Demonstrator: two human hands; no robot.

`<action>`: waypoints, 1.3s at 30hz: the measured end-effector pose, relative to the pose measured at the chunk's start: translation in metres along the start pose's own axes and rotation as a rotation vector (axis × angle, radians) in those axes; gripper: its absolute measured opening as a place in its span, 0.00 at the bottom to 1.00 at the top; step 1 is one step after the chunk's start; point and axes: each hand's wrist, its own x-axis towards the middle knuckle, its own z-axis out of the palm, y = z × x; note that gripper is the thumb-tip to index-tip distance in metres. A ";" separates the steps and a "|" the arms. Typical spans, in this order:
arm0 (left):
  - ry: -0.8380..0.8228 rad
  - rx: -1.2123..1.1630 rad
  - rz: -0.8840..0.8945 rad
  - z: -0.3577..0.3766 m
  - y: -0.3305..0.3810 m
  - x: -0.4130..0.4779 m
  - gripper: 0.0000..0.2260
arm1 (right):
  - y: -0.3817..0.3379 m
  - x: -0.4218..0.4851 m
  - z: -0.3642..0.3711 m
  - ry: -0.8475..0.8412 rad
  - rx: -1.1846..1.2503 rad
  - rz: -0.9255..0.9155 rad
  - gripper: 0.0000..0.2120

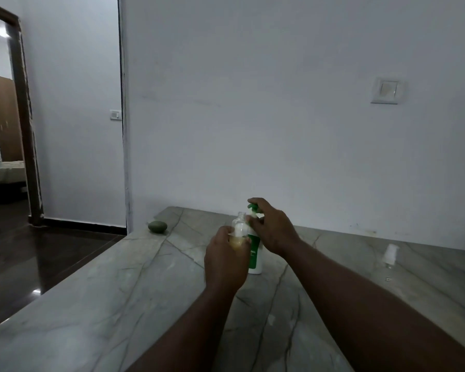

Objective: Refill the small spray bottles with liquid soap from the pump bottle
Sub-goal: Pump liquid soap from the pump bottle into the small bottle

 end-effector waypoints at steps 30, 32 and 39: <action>-0.002 -0.053 0.035 0.004 0.008 -0.001 0.17 | 0.016 -0.003 0.000 -0.138 0.103 -0.026 0.24; -0.001 -0.046 0.035 0.003 0.008 -0.001 0.17 | 0.016 -0.003 0.000 -0.135 0.100 -0.028 0.23; -0.009 -0.038 0.028 0.002 0.008 -0.002 0.18 | 0.016 -0.004 0.002 -0.135 0.106 -0.011 0.26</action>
